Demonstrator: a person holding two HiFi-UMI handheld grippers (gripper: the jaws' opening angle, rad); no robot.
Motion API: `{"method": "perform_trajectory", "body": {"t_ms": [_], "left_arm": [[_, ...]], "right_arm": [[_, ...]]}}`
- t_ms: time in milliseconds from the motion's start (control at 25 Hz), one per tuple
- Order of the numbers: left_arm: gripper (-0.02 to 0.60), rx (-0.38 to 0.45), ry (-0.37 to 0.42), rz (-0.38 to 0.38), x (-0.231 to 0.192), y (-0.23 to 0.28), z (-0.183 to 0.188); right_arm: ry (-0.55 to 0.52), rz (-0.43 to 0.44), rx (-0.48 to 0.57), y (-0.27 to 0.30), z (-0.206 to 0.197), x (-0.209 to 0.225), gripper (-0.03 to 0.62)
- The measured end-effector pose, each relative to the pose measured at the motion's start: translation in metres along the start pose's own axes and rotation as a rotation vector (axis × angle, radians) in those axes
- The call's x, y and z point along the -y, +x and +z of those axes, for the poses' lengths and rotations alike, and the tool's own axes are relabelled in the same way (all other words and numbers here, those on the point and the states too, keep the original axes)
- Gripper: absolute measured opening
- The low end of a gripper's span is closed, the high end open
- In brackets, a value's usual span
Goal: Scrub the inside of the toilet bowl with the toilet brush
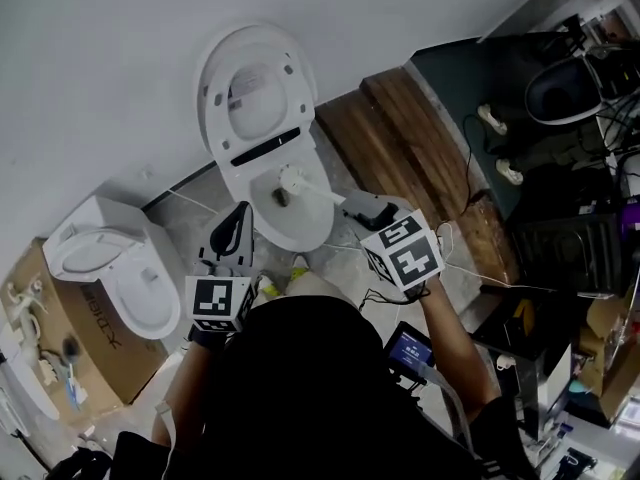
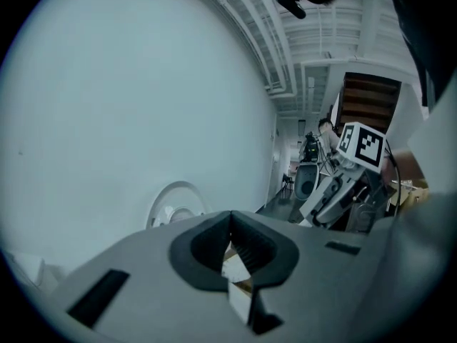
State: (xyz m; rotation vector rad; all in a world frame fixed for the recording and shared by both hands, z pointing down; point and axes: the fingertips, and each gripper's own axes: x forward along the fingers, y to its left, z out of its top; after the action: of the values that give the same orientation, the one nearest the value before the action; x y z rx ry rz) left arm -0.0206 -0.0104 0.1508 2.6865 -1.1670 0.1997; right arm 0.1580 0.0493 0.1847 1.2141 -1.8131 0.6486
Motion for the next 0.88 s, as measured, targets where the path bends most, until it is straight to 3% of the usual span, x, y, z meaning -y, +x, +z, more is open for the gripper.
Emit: {"method": "perform_trajectory", "body": {"t_ms": [240, 880], "left_arm": [[0.01, 0.007, 0.008, 0.041, -0.009, -0.013, 0.002], [0.011, 0.026, 0.031, 0.061, -0.009, -0.022, 0.015]], "right_arm": [[0.061, -0.016, 0.04, -0.023, -0.007, 0.003, 0.15], [0.012, 0.005, 0.069, -0.032, 0.002, -0.009, 0.149]]}}
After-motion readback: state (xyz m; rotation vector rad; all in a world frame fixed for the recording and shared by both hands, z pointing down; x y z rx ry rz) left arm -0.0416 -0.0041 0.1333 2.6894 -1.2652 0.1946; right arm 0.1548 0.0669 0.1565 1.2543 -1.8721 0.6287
